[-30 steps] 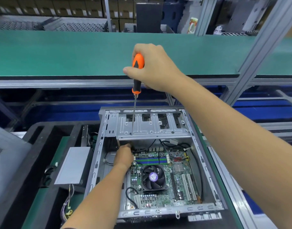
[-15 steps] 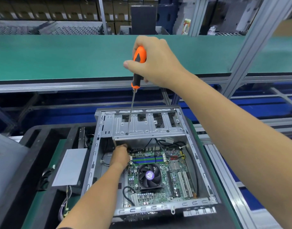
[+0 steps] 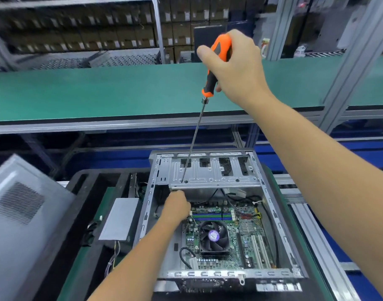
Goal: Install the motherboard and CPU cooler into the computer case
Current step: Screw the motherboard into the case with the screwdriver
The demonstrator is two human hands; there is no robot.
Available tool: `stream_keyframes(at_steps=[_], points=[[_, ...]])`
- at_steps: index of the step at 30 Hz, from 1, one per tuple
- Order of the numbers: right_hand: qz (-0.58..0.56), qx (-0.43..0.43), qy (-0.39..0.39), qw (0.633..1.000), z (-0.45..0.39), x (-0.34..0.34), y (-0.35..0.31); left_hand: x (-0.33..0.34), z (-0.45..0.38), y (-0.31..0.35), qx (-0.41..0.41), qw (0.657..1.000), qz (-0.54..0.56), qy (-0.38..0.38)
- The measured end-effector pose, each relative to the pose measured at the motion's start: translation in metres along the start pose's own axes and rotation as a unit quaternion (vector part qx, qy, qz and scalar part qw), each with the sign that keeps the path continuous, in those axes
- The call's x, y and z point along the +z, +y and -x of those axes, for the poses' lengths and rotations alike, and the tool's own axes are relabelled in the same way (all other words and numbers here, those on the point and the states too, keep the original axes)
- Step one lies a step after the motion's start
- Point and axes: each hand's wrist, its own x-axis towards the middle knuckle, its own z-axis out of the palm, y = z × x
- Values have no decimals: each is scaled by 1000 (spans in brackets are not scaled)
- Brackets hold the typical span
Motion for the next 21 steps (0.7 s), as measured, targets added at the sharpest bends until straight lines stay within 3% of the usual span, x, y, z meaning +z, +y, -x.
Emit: stream_keyframes(at_steps=[3, 5, 9, 13, 16, 19, 21], points=[[-24, 24, -1, 999, -3, 1, -2, -14, 13, 7, 14, 999, 33, -5], [-23, 21, -8, 999, -1, 5, -2, -26, 20, 8, 29, 996, 65, -53], [-52, 21, 11, 998, 0, 7, -3, -50, 34, 4, 3, 937, 294, -190], [-65, 26, 35, 997, -1, -2, -1, -64, 45, -11, -2, 861, 490, -138], [-63, 15, 41, 997, 4, -6, 3, -73, 49, -15, 66, 804, 582, -101], [-76, 33, 36, 996, 9, -7, 3, -81, 53, -9, 112, 784, 607, -68], [-104, 50, 24, 993, 14, -2, 2, -84, 55, -7, 125, 793, 594, -40]])
